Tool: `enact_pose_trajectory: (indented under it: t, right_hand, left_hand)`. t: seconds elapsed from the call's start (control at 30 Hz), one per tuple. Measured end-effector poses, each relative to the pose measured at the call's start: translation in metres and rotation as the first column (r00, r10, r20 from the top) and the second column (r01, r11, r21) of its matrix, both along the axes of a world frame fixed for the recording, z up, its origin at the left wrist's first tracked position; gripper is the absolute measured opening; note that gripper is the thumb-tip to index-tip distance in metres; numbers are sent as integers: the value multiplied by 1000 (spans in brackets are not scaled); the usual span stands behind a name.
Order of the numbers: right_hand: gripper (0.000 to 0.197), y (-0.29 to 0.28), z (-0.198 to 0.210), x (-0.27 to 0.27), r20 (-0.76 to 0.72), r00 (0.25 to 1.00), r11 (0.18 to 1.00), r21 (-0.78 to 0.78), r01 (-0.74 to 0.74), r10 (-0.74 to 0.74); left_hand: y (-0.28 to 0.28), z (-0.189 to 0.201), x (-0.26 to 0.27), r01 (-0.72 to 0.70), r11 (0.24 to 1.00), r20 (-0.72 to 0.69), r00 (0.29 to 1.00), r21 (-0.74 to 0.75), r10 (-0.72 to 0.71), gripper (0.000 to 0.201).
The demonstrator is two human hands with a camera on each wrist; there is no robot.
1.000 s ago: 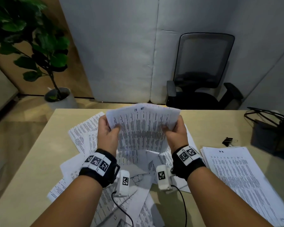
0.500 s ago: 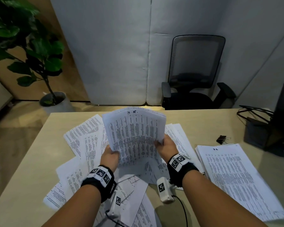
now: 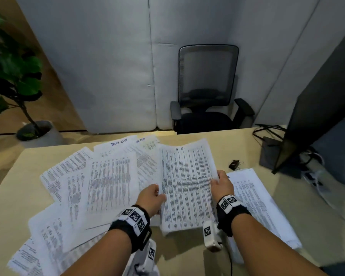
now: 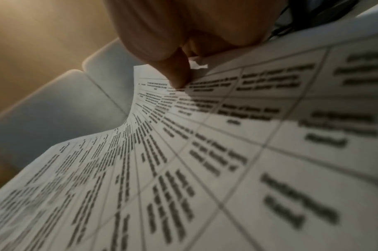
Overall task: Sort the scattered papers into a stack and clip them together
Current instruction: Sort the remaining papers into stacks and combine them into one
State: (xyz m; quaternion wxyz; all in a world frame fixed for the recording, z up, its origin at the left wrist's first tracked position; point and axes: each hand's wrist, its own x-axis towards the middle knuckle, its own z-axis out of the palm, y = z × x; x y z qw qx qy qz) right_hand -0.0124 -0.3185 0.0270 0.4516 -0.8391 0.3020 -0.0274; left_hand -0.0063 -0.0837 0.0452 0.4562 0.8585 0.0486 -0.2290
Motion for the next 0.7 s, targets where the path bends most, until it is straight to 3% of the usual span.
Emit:
enact_pose_trajectory:
  t: [0.1,0.37,0.7]
  right_hand:
    - [30,-48,-14,-21,-77,997,998,-61,25,-30]
    - [31,-140,-30,-67,-141,983,987,-128,102,-120]
    - [31,-181,-40,-88,-233,964,985,-147,91,-124]
  left_hand:
    - [-40,-9,-11,79,996,-114,990,-51,-85,9]
    - [-131,-27,-31,311,950,-231,926,15,-300,31]
    - [-178,-51,-42,484,863,-330,846,144,-419,27]
